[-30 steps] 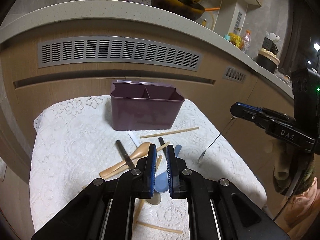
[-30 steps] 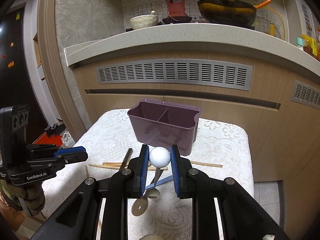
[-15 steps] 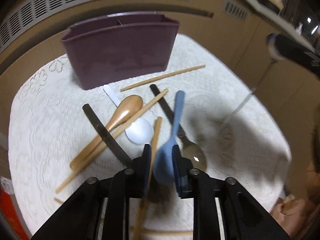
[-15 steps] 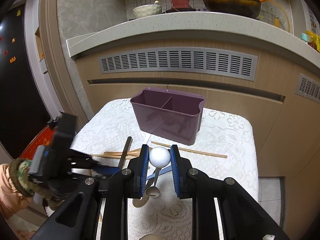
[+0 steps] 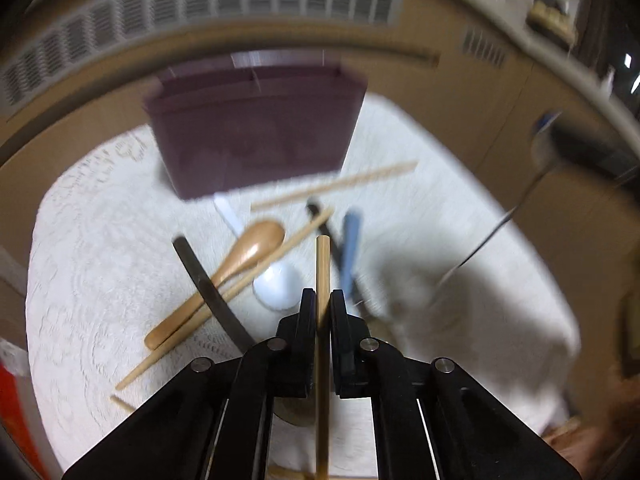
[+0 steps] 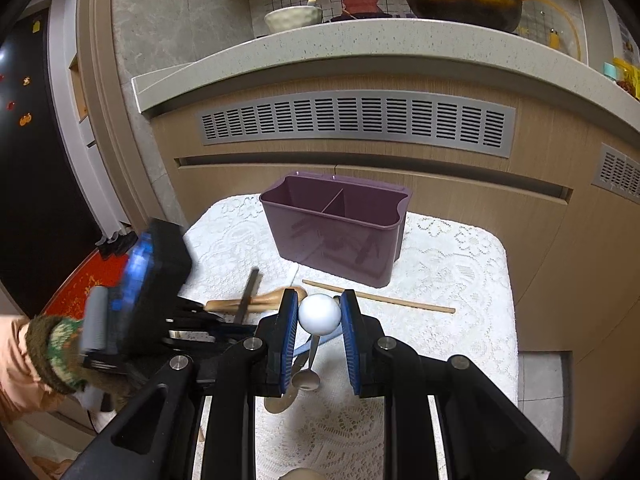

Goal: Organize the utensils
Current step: 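Carry the spoon and chopstick up over the purple holder with both tools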

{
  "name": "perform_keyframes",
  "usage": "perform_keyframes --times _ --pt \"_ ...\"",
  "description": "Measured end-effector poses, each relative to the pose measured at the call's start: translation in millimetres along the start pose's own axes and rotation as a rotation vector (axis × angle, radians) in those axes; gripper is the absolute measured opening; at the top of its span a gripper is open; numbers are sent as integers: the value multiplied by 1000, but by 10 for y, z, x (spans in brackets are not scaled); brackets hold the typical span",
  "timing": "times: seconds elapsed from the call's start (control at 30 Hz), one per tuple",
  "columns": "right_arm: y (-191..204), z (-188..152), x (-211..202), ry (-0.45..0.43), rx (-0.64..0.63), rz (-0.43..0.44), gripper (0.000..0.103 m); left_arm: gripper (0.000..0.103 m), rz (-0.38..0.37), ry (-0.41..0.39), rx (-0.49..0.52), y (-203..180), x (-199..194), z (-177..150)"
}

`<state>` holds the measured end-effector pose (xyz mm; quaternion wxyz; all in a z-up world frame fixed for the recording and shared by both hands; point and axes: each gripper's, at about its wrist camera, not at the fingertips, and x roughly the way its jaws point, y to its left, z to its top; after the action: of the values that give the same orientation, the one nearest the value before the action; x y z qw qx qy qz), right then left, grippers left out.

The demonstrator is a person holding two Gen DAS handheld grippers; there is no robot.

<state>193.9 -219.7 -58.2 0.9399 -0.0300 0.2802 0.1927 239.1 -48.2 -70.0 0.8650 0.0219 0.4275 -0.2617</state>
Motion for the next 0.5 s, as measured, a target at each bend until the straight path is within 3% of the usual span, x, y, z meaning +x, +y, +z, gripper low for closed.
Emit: perform_keyframes --times 0.13,0.3,0.4,0.5 --pt "36 1 -69 -9 -10 -9 21 7 -26 -151 -63 7 -500 12" --pt "51 47 -166 -33 -7 -12 21 7 25 -347 -63 -13 -1038 173" --pt "54 183 -289 -84 -5 -13 21 7 46 -448 -27 -37 -1321 454" --pt "98 535 -512 -179 -68 -46 21 7 82 -571 22 -45 -1666 894"
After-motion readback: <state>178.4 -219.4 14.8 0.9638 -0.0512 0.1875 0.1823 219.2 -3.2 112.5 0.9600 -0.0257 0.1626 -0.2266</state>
